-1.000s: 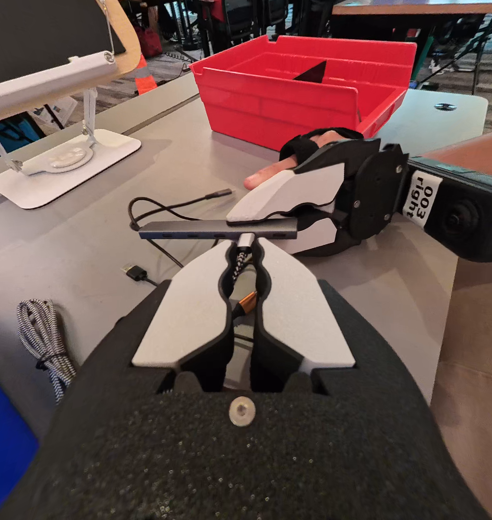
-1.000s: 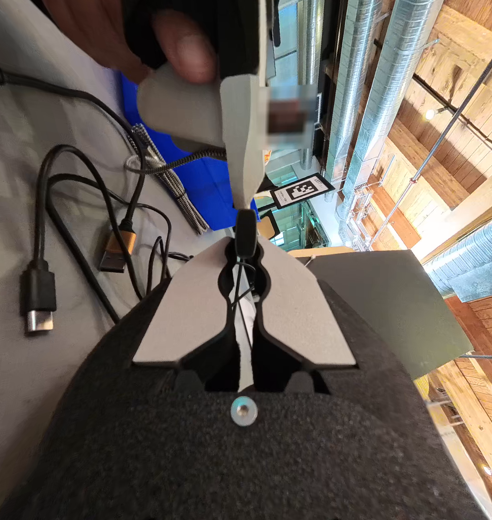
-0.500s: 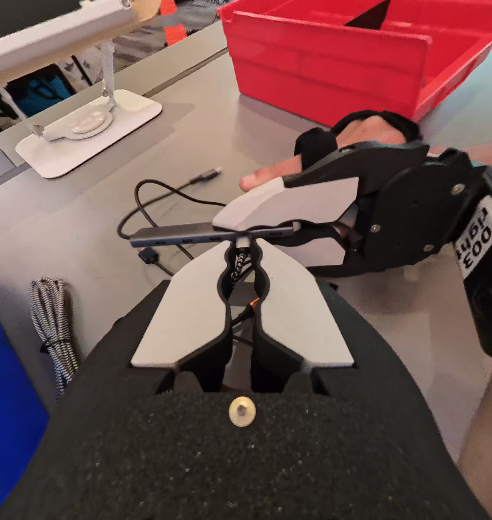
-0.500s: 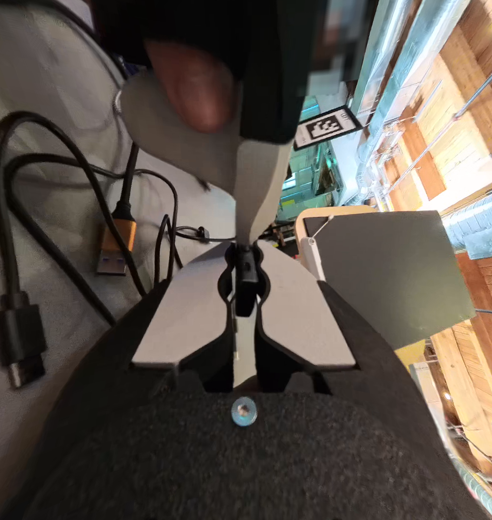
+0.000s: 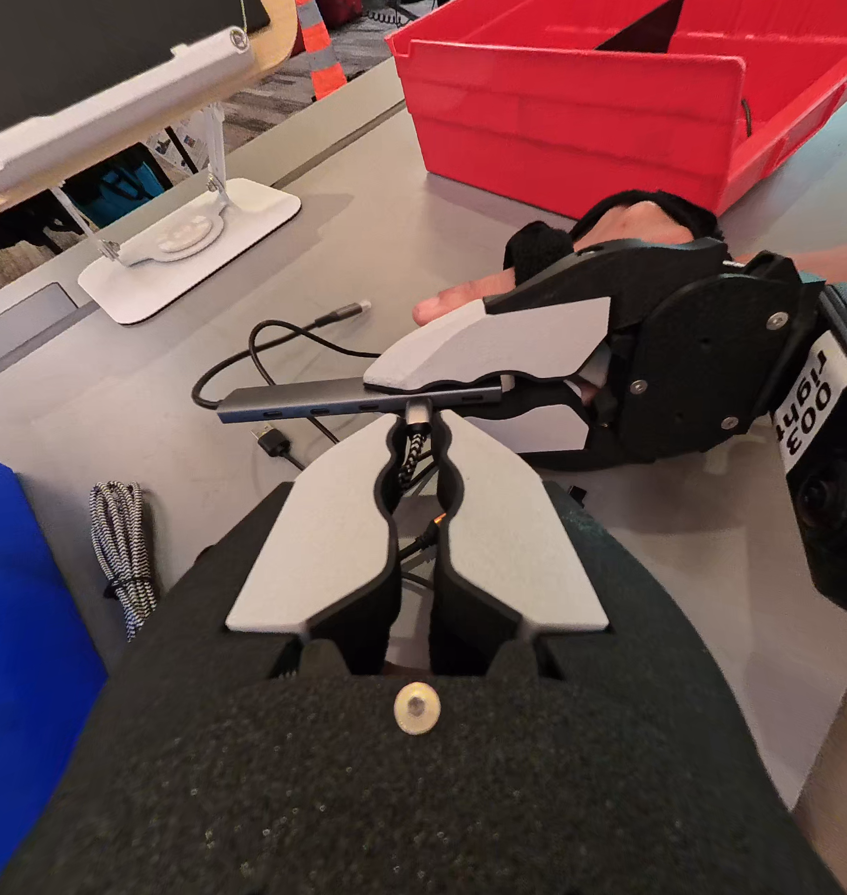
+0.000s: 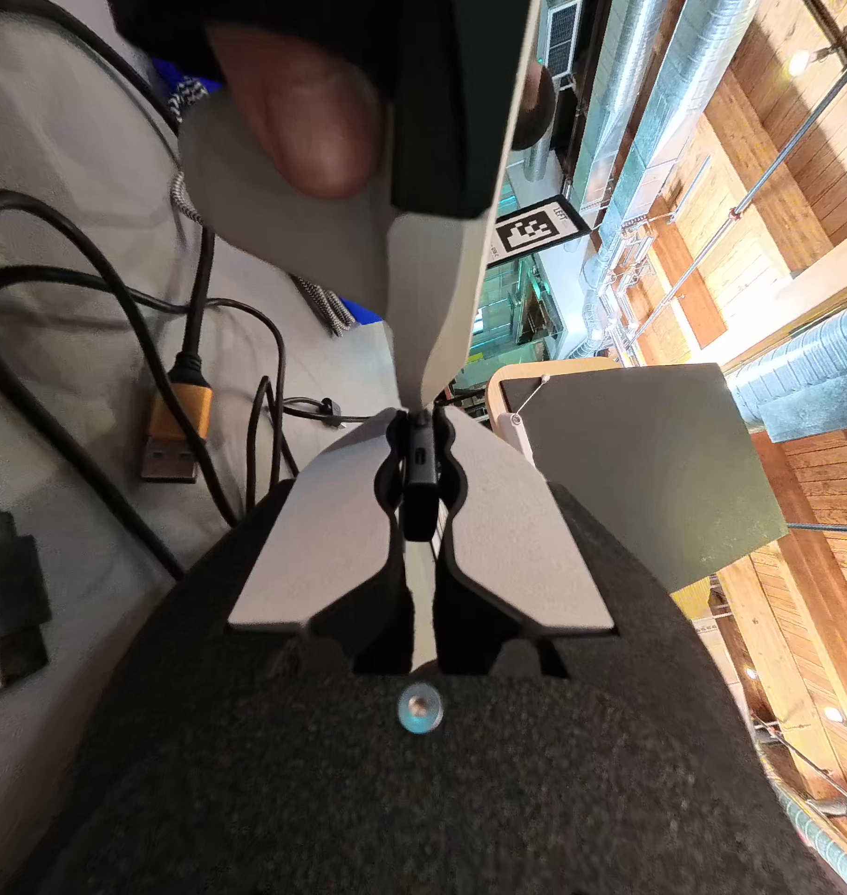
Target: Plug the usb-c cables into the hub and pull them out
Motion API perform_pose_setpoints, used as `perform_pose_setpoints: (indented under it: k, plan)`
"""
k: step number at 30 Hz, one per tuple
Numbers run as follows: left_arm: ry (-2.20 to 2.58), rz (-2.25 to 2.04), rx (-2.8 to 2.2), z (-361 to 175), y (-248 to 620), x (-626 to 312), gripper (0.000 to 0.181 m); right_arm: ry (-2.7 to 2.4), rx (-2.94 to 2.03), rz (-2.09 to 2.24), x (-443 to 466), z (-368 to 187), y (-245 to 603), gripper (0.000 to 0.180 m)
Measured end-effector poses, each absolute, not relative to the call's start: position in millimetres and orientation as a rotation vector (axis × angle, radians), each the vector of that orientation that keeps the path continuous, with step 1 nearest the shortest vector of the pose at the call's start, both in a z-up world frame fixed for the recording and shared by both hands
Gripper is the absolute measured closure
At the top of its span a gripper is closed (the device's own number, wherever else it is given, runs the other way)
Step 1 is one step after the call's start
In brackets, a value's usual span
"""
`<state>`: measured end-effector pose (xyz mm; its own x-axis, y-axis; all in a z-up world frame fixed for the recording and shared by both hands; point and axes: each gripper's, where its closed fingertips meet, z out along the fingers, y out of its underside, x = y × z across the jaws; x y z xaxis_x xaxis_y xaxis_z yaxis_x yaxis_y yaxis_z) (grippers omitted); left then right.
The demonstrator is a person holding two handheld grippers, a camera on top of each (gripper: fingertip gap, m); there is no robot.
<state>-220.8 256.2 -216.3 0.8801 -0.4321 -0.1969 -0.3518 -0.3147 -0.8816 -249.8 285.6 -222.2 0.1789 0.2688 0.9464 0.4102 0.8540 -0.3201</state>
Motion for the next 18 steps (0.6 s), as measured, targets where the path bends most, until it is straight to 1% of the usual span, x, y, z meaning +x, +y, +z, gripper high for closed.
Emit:
perform_pose_setpoints:
  k: [10,13,17,18]
  plan:
    - [0.580,-0.023,-1.930,-215,256,-221,0.171,-1.417,-0.610,-0.075,-251,-223,286,0.168]
    - [0.578,-0.008,-1.904,-206,253,-218,0.171,-1.389,-0.627,-0.022,-249,-217,283,0.168]
    - [0.546,-0.023,-1.917,-207,251,-220,0.171,-1.424,-0.682,-0.075,-249,-226,294,0.168]
    - [0.551,-0.086,-1.725,-173,242,-210,0.173,-1.479,-0.869,-0.211,-239,-247,330,0.168]
